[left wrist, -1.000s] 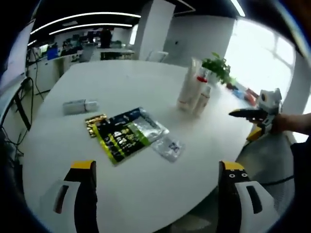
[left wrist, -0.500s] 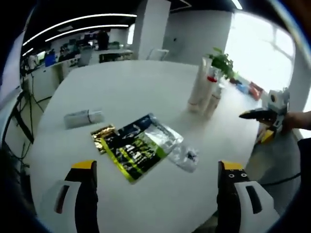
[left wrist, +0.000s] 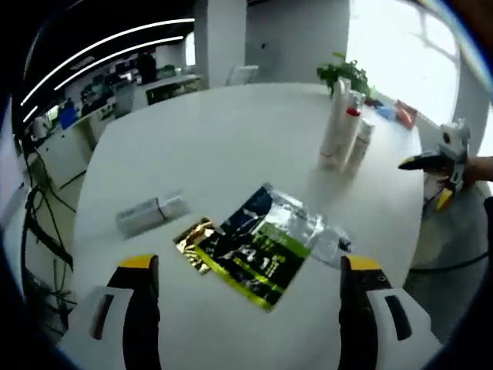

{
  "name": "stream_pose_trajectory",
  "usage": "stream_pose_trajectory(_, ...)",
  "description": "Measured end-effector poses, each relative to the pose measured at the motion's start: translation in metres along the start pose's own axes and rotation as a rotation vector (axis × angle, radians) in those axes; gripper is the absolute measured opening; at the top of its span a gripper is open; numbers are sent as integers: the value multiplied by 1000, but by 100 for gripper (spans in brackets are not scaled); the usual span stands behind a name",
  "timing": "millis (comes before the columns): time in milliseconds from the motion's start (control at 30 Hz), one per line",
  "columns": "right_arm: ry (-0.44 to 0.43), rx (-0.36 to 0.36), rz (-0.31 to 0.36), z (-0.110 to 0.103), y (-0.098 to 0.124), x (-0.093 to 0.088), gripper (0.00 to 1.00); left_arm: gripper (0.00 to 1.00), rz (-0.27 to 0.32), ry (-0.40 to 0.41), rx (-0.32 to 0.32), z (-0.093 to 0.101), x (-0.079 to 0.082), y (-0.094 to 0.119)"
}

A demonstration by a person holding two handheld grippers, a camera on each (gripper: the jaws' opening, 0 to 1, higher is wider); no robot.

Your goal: Arrange the skincare products in the storage area until every visible bottle or jar stands upright without overlapping.

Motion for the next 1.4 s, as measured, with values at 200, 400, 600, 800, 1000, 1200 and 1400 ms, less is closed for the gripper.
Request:
stream_pose_trajectory(200, -3, 9, -5, -1, 0, -1, 98, 89, -22, -29, 25, -26, 15, -11)
stream_pose_trajectory(400, -4, 15, -25, -3, -1, -3, 97, 88, -64, -111, 41, -54, 25, -23)
stream_pose_trajectory(600, -28, 20, -32, -4, -1, -5, 97, 84, -98, -152, 28, -67, 33, -32)
stream_pose_trajectory(800, -31, 32, -59, -5, -2, -10, 96, 82, -156, -227, 28, -80, 38, -46)
stream_pose_trajectory(1000, -36, 47, -77, -9, -2, -11, 96, 74, -197, -286, 44, -102, 41, -61)
stream_pose_trajectory(1200, -45, 53, -91, -10, -3, -13, 95, 66, -318, -446, 52, -119, 47, -67)
stream_pose_trajectory(1400, -53, 51, -99, -10, -4, -15, 95, 58, -409, -521, 23, -130, 55, -78)
Point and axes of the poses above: the point that each gripper's makers call its tool centre point, and the gripper's own axes: y roughly backward along the fingers, z roughly to its right, x roughly out of its top, the point moved 3 cm from there along y, roughly backward along the fingers, and after that the axes turned 13 degrees about y, right-handed, at the moved point
